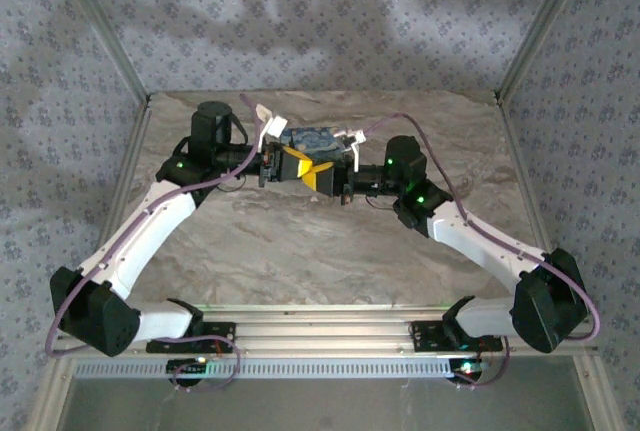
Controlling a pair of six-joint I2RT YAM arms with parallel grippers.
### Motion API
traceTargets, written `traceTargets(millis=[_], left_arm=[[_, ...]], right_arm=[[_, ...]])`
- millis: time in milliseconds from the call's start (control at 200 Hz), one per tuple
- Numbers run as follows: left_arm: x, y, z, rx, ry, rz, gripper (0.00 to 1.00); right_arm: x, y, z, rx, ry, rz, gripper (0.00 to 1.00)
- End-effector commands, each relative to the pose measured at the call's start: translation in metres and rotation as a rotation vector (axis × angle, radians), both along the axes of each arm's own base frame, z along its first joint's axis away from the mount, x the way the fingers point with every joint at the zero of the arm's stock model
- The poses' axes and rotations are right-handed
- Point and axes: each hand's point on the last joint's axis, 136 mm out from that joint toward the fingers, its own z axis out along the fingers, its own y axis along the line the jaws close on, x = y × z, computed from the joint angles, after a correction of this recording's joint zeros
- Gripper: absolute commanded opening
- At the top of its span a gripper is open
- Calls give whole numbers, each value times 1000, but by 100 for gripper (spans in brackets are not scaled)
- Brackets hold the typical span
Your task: Unlock the padlock with the key
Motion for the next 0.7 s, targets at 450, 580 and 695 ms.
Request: traceTargets(millis=[450,580,695], left_arm=[[-6,6,4,89,-16,-76,0],[-5,4,4,85,0,-90,0],[-5,4,3,85,8,-93,0]], right_arm=[[-7,-20,10,-49,22,12,39],[-6,-16,12,-44,17,24,36],[-7,-10,12,-42,20,51,36]])
